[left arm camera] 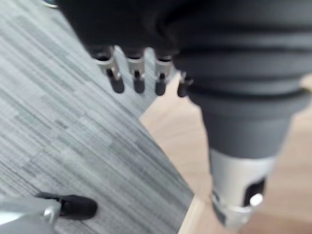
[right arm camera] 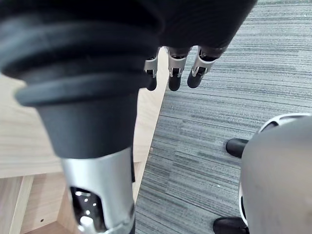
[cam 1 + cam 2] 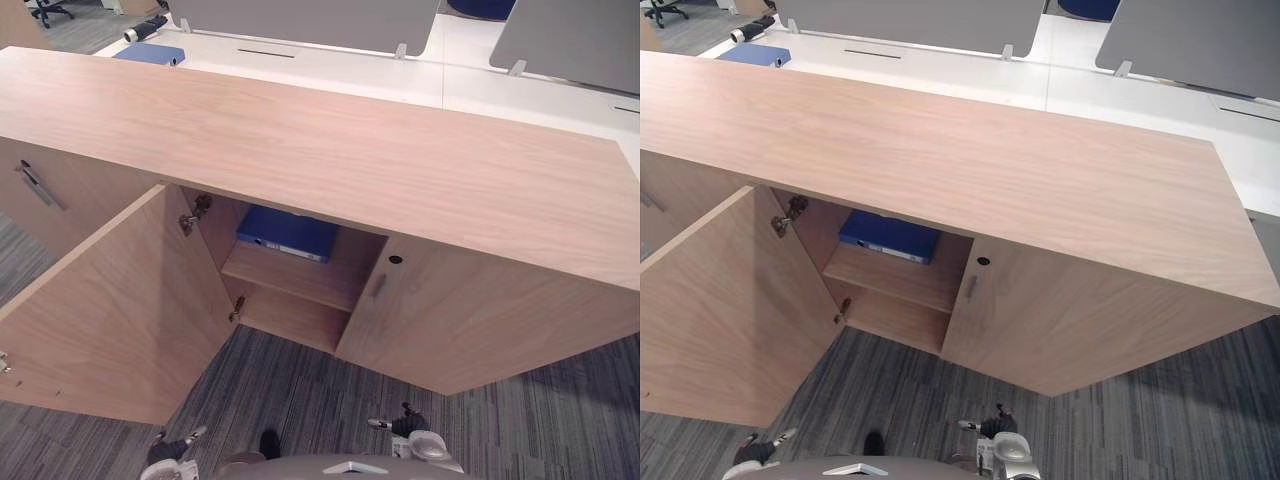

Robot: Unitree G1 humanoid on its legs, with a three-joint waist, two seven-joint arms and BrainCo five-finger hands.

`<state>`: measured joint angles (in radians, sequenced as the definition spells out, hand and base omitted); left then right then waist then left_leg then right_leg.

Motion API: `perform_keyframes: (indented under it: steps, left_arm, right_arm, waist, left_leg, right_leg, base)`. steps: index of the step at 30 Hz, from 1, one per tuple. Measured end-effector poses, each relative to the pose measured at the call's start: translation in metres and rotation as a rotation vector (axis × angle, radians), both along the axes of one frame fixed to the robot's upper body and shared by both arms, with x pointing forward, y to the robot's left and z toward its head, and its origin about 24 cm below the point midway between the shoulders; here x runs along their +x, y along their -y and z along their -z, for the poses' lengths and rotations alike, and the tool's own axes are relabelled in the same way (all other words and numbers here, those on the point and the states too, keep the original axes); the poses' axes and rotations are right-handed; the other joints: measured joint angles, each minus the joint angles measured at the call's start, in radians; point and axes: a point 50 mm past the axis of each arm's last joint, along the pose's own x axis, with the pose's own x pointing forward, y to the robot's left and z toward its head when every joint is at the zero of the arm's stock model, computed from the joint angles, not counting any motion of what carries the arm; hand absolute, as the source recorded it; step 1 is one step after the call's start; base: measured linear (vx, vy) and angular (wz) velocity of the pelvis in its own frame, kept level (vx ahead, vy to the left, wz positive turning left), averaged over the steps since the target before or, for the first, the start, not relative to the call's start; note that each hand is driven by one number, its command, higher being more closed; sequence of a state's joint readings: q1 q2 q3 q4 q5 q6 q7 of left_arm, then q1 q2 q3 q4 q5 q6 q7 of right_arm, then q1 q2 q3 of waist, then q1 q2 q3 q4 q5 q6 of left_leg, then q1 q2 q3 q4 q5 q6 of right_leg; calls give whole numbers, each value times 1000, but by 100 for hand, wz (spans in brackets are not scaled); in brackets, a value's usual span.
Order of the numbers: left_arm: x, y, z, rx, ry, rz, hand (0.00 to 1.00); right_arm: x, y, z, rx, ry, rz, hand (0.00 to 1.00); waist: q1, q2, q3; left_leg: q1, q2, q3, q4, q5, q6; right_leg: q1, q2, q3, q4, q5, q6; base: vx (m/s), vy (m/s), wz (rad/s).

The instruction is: Walk over to the cabinet, pick up the folder, carry it to the office cabinet, place the folder inside the office cabinet, then close the office cabinet door

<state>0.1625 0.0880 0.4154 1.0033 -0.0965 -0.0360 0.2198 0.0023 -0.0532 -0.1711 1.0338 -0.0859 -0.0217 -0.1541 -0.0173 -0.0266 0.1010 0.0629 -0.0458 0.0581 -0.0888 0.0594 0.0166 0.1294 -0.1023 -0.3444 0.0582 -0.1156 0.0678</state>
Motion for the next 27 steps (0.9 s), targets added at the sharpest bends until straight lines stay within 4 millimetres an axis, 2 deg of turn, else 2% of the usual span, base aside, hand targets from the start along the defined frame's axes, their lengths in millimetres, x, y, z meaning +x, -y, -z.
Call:
perform_keyframes:
  steps: [4,8,9,12,14,18,20,23,27]
  left_arm:
    - [-15,-27,-7,26,52,-272,0]
    - [-19,-60,-19,93,103,-390,0]
    - [-19,-75,-27,131,122,-417,0]
    - [-21,-101,-41,200,149,-446,0]
    - [-14,-124,-56,258,183,-438,0]
    - [5,-153,-82,339,258,-408,0]
    - [22,-169,-105,406,335,-342,0]
    - [38,-180,-125,468,381,-250,0]
    - [56,-174,-127,474,386,-116,0]
  right_arm:
    - [1,6,-1,-15,-2,2,0]
    - [2,11,-2,-26,1,0,0]
    - [3,13,-3,-34,4,-2,0]
    - [4,17,-4,-44,7,-3,0]
    - [4,20,-5,-52,5,-4,0]
    - [4,24,-6,-64,8,-7,0]
    - [5,27,-6,-72,8,-14,0]
    - [5,28,-7,-76,12,-16,0]
    - [10,24,-9,-77,26,-53,0]
  waist:
    - [10,2,6]
    - [18,3,9]
    - [22,2,11]
    - [31,0,12]
    - [44,-4,14]
    - [50,-10,13]
    - [58,-15,17]
    - [70,-21,21]
    - [70,-21,21]
  left_leg:
    - [8,4,-6,0,0,-1]
    - [6,2,-23,0,-2,-2]
    - [1,1,-29,0,-5,-3]
    - [-1,-1,-30,0,-11,-3]
    - [0,-6,-34,0,-16,-4]
    - [-6,-12,-55,0,-19,-3]
    - [-7,-12,-60,0,-21,-4]
    - [0,-12,-60,0,-21,-5]
    - [7,-10,-58,0,-21,-5]
  right_leg:
    - [15,3,-7,-8,-5,-11]
    - [32,2,-24,-20,-5,-11]
    - [35,3,-28,-23,-6,-11]
    - [36,4,-29,-28,-6,-10]
    - [41,4,-34,-31,-6,-10]
    - [48,3,-22,-35,-8,-13]
    - [47,3,-15,-35,-8,-13]
    - [48,4,1,-33,-8,-14]
    - [47,3,12,-18,-8,-14]
  base:
    - [-22,-26,5]
    - [8,-24,14]
    - [-6,-19,5]
    - [16,-10,2]
    - [53,-12,7]
    - [48,-7,23]
    - [44,-9,15]
    - [25,-8,1]
    - [-8,-4,-1]
